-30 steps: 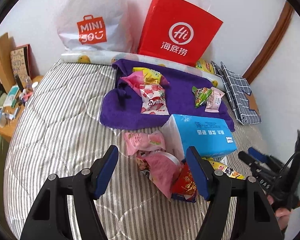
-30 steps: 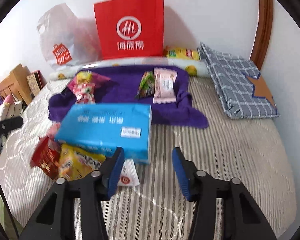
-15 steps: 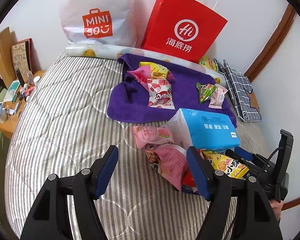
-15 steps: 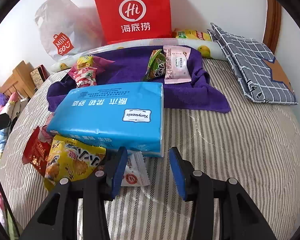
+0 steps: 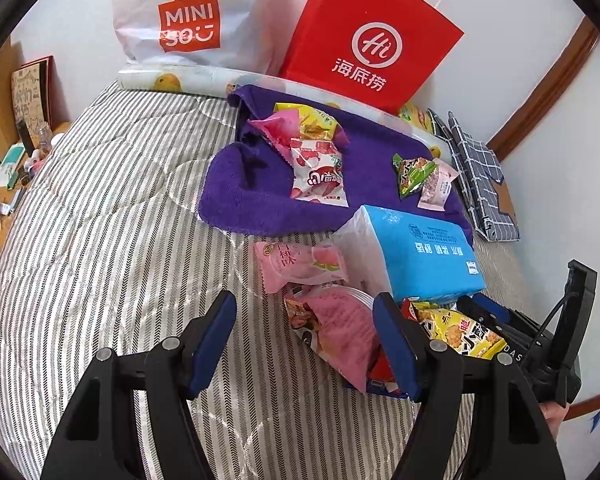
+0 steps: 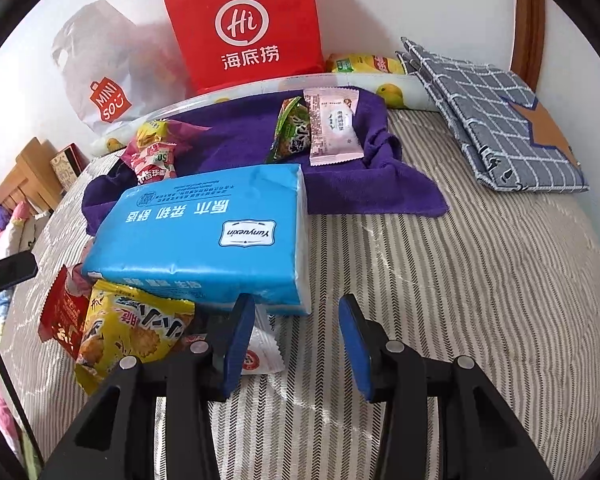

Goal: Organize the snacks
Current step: 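Move both tools back toward the remaining snack pile, then grasp the pink bear-print candy packet with the right tool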

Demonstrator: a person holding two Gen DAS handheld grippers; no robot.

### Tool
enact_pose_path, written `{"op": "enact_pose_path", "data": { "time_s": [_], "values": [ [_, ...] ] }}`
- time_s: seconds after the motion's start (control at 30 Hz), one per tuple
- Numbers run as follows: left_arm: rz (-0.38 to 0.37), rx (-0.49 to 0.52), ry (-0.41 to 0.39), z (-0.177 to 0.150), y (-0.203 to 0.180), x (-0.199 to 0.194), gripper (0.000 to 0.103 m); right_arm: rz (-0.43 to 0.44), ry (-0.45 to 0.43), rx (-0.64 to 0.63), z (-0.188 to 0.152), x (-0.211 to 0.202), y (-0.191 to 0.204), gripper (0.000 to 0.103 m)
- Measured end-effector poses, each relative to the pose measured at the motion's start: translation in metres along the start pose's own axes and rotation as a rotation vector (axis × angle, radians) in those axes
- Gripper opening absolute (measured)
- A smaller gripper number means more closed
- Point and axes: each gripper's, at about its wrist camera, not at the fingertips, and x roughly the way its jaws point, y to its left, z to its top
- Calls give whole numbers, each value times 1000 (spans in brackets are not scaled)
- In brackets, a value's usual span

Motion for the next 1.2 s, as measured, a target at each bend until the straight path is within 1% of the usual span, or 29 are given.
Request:
{"op": "enact_pose_path", "data": {
  "time_s": [0.2, 0.33, 0.37, 0.4, 0.43, 0.5, 0.57, 0.7, 0.8, 0.93, 1.03, 1.13, 1.2],
  "values": [
    [2, -10, 8, 0, 1, 2, 70, 62, 18, 19, -2, 4, 6, 42],
    [10, -3, 16, -3, -3, 0, 70, 74, 52, 0, -6, 15, 16, 42],
    [13, 0, 15, -3, -3, 0, 70, 72, 51, -8, -7, 15, 17, 38],
    [17, 2, 14, -4, -4, -2, 70, 72, 52, -15, -9, 15, 17, 29],
    [20, 3, 11, -5, -5, -3, 70, 78, 58, -14, -10, 16, 17, 28],
    [23, 4, 8, -6, -6, -6, 70, 111, 60, 3, -13, 12, 14, 21],
    [28, 3, 6, -7, -7, -8, 70, 119, 51, -3, -16, 5, 12, 20],
    [26, 12, 7, -9, -13, -9, 70, 94, 42, -32, -26, -8, 6, 20],
    [13, 14, 7, -11, -16, -9, 70, 109, 72, -33, -39, -16, -2, 18],
    [10, 20, 8, -12, -20, -7, 70, 108, 98, -72, -53, -25, -1, 17],
    [11, 23, 12, -13, -22, -6, 70, 100, 59, -105, -53, -39, 2, 17],
    [13, 26, 8, -15, -24, -7, 70, 139, 26, -126, -47, -47, 6, 20],
    [12, 23, 4, -15, -23, -9, 70, 159, 24, -154, -44, -45, 14, 27]
  ]
}}
